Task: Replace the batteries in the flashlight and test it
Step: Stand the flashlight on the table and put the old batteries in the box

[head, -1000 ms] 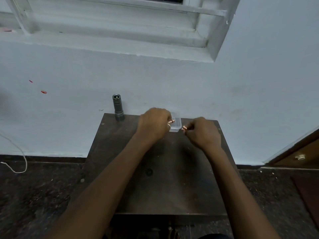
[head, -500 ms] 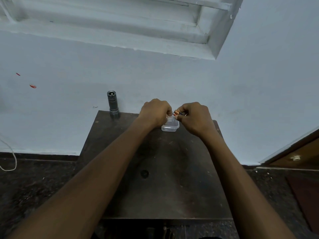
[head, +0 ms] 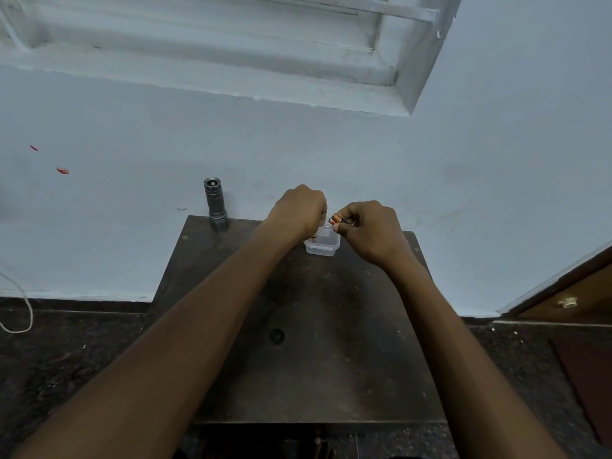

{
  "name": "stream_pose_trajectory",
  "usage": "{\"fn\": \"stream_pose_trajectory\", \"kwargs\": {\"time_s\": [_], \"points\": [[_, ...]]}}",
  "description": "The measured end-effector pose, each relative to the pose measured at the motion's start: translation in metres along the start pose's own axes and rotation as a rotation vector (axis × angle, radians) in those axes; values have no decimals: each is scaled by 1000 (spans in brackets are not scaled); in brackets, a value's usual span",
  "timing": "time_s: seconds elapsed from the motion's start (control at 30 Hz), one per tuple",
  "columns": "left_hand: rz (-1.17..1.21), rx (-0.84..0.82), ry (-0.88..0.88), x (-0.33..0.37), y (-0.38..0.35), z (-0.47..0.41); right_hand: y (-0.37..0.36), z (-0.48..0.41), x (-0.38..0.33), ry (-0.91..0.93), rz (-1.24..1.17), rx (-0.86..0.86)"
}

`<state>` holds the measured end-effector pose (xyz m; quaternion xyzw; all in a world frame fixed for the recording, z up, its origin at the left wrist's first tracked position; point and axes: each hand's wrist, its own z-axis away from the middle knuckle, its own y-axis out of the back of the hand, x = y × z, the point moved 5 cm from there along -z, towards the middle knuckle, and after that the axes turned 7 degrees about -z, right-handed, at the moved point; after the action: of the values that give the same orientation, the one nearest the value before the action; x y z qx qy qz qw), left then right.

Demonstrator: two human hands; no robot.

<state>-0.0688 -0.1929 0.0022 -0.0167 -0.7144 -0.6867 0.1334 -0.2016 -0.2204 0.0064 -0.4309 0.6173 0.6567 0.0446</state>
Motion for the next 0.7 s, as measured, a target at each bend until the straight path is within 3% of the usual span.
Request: {"fn": "stream_pose_trajectory", "kwargs": {"time_s": [0.23, 0.4, 0.6, 0.7], "points": [[120, 121, 50, 3, 9, 4, 6, -1, 3, -9, 3, -10], [73, 136, 81, 3, -3, 6, -2, 1, 1, -10, 53, -76], [243, 276, 166, -19, -1, 10, -12, -6, -10, 25, 138, -115], [308, 211, 258, -28, -6, 11, -19, -13, -12, 15, 227, -158]]}}
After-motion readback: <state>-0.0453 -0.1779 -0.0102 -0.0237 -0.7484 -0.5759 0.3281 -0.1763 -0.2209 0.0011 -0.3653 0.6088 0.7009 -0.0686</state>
